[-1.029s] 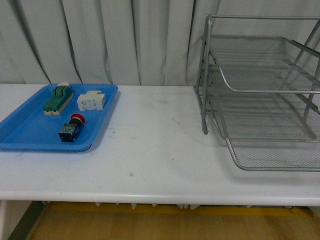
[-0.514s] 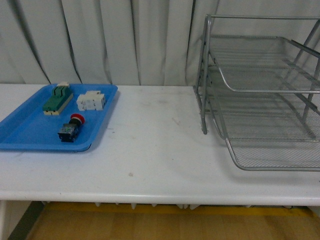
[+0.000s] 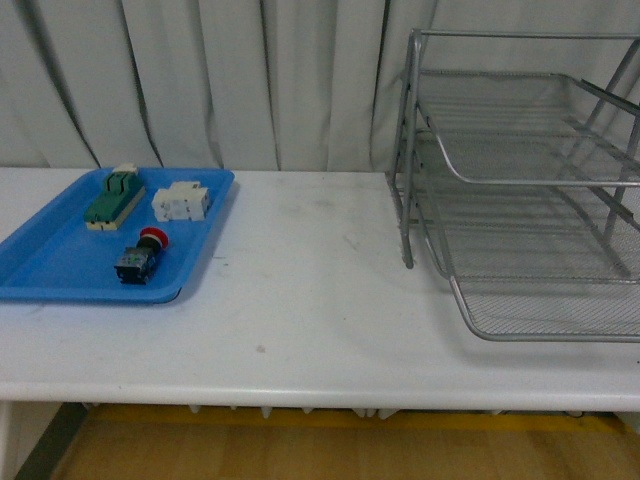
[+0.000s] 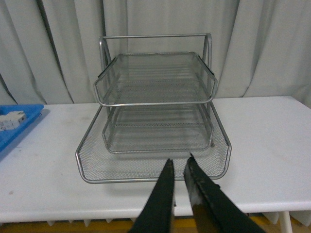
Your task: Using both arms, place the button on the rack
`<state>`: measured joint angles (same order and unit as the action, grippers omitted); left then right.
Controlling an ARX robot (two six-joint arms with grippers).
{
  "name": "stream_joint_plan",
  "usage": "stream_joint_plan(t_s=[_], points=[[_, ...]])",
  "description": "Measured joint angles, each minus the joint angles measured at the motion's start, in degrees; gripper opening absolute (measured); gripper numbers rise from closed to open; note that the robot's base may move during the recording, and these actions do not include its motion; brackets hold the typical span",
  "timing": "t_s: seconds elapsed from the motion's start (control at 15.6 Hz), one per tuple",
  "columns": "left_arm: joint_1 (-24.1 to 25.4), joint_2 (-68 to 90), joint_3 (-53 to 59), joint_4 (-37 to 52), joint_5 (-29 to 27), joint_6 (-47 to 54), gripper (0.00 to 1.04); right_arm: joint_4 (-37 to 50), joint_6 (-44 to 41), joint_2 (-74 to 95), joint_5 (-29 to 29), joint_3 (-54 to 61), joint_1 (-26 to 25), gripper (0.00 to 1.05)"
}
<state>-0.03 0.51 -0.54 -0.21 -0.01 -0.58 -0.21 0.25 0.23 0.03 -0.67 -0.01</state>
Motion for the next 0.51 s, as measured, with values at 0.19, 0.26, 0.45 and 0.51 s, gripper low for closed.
stream_joint_plan(t_s=[0.19,0.26,0.45,0.51], points=[[0.00,0.00,0.00,0.00,0.00,0.00,0.98,0.00,0.00,0.00,-0.02,0.00,0.00,0.46],[0.00,0.00,0.00,0.00,0.00,0.00,0.98,0.00,0.00,0.00,0.00,0.00,0.00,0.53],[0.00,0.00,0.00,0.00,0.00,0.00,0.98,0.00,-0.02,0.00,-0.02,0.00,0.00,0.62],[0.00,0.00,0.00,0.00,0.00,0.00,0.98,0.00,-0.02,0.00,0.00,0.00,0.00,0.66]])
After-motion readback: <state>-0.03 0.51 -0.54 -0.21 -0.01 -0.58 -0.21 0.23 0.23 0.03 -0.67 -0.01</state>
